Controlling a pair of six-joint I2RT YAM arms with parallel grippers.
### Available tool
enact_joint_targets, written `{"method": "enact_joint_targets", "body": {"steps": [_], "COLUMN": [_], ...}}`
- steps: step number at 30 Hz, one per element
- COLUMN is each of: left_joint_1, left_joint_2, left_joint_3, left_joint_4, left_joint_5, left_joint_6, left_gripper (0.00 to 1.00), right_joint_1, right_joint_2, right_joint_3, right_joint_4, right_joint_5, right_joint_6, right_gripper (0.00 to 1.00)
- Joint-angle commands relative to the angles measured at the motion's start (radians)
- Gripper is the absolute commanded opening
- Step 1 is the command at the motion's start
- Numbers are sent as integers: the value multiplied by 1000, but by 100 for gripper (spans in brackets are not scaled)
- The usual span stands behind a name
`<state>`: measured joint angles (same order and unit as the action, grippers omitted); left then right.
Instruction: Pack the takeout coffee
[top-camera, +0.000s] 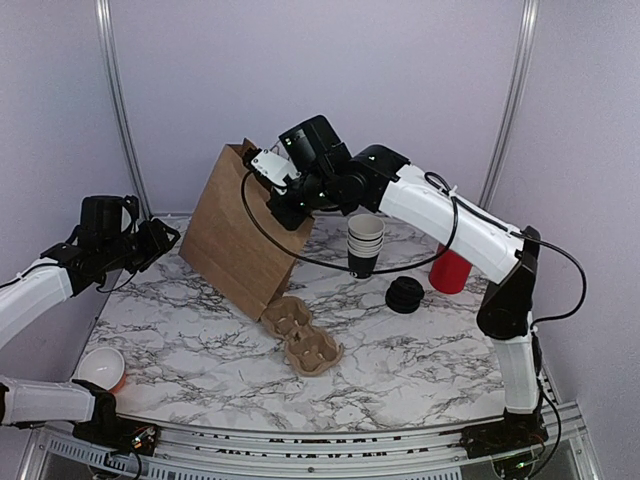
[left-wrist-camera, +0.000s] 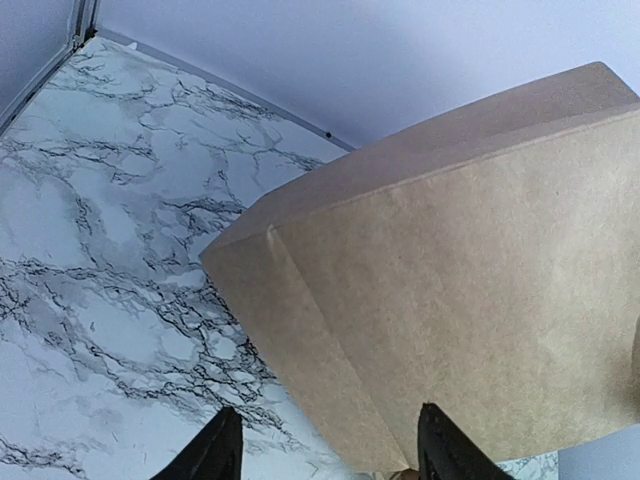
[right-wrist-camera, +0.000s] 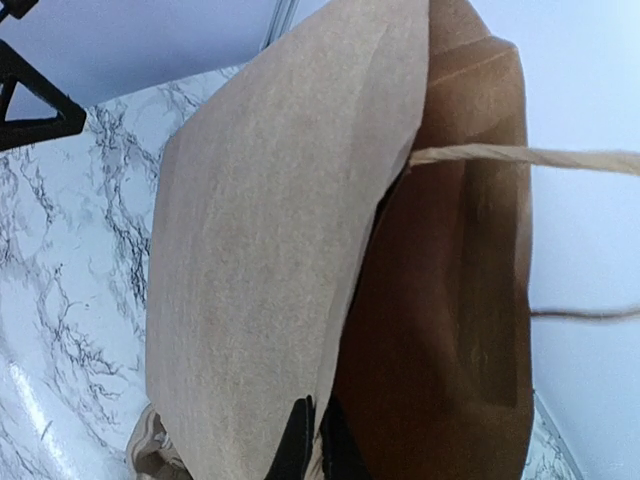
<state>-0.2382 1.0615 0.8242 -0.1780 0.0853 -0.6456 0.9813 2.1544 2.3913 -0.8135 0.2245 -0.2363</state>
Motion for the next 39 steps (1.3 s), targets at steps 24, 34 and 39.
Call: {"method": "enact_joint_targets", "body": {"steps": [24,34,39], "left_joint_1": [14,16,16], "left_joint_2": [-175,-218,-230], "left_joint_3": [68,70,67], "left_joint_4": [-108,-122,-127], "left_joint_5": [-119,-130,-144], "left_joint_6": [-25,-46,-48], "left_gripper": [61,62,62], "right_joint_1": [171,171,171], "right_joint_2": [-100,-167,-216], "right_joint_3": [-72,-127,-167], "right_joint_4": [-28,82,127], "right_joint_5": [22,11,85], "right_joint_6": [-1,-5,7], "right_gripper": [37,61,78]}}
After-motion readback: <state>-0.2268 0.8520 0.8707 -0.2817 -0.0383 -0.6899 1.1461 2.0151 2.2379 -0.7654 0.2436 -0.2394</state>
